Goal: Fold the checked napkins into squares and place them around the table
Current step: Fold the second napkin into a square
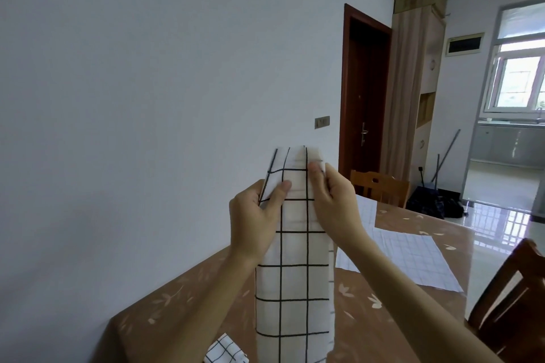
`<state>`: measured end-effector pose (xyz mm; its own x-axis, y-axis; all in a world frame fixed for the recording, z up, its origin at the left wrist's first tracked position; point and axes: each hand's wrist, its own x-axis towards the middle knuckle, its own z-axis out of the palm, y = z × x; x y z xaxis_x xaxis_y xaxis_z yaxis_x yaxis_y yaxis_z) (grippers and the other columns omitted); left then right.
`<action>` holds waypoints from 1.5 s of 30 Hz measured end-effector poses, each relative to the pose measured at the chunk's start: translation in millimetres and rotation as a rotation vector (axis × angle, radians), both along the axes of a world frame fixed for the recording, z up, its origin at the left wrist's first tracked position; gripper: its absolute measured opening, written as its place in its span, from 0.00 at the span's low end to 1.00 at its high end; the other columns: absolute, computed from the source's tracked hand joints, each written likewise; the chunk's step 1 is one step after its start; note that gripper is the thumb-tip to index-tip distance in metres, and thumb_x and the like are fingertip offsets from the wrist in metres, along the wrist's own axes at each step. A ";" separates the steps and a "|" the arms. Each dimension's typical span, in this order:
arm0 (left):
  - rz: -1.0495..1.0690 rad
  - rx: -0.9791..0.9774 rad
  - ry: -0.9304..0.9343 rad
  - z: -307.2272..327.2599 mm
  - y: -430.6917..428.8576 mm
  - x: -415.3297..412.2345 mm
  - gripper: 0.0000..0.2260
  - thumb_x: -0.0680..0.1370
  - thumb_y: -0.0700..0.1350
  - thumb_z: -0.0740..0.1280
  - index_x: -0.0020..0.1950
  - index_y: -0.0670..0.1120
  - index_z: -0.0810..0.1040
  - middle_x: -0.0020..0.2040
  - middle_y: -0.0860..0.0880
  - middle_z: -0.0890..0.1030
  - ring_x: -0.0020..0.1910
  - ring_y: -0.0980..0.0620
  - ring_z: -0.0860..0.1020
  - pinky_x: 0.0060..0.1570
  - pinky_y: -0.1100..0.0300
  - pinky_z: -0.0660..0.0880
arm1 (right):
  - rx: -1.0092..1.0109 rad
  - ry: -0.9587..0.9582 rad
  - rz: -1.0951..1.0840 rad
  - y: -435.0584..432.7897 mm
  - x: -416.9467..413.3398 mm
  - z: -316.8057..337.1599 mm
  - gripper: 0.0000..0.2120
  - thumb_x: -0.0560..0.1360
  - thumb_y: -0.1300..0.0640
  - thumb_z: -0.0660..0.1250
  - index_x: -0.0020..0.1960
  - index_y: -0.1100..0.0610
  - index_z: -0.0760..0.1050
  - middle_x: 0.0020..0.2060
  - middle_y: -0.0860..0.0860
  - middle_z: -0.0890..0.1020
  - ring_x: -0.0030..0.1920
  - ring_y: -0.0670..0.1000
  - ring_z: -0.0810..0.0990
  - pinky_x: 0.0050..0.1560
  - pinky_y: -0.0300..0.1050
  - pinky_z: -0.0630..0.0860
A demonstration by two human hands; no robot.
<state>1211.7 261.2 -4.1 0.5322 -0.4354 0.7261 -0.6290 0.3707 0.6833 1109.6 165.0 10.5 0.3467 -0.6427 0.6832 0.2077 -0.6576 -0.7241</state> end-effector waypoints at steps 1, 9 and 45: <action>0.021 -0.015 -0.029 -0.2 -0.3 -0.2 0.20 0.78 0.51 0.71 0.34 0.39 0.73 0.26 0.49 0.72 0.28 0.49 0.67 0.30 0.58 0.70 | 0.000 0.003 -0.027 -2.4 0.5 -0.5 0.21 0.84 0.51 0.59 0.37 0.64 0.65 0.28 0.49 0.67 0.30 0.48 0.65 0.31 0.46 0.64; -0.007 -0.017 0.051 -6.5 -2.3 8.1 0.21 0.75 0.55 0.73 0.38 0.37 0.78 0.31 0.41 0.79 0.32 0.48 0.77 0.37 0.49 0.77 | -0.033 -0.043 -0.063 -7.4 -3.4 -2.2 0.23 0.82 0.51 0.64 0.36 0.67 0.65 0.27 0.54 0.66 0.29 0.50 0.64 0.29 0.47 0.62; -0.326 0.258 0.132 8.2 30.2 36.4 0.10 0.81 0.35 0.65 0.53 0.44 0.84 0.44 0.42 0.86 0.37 0.49 0.84 0.30 0.56 0.81 | 0.114 0.232 0.361 -25.6 -51.5 -7.8 0.22 0.80 0.73 0.59 0.50 0.51 0.85 0.48 0.44 0.88 0.50 0.45 0.86 0.45 0.38 0.82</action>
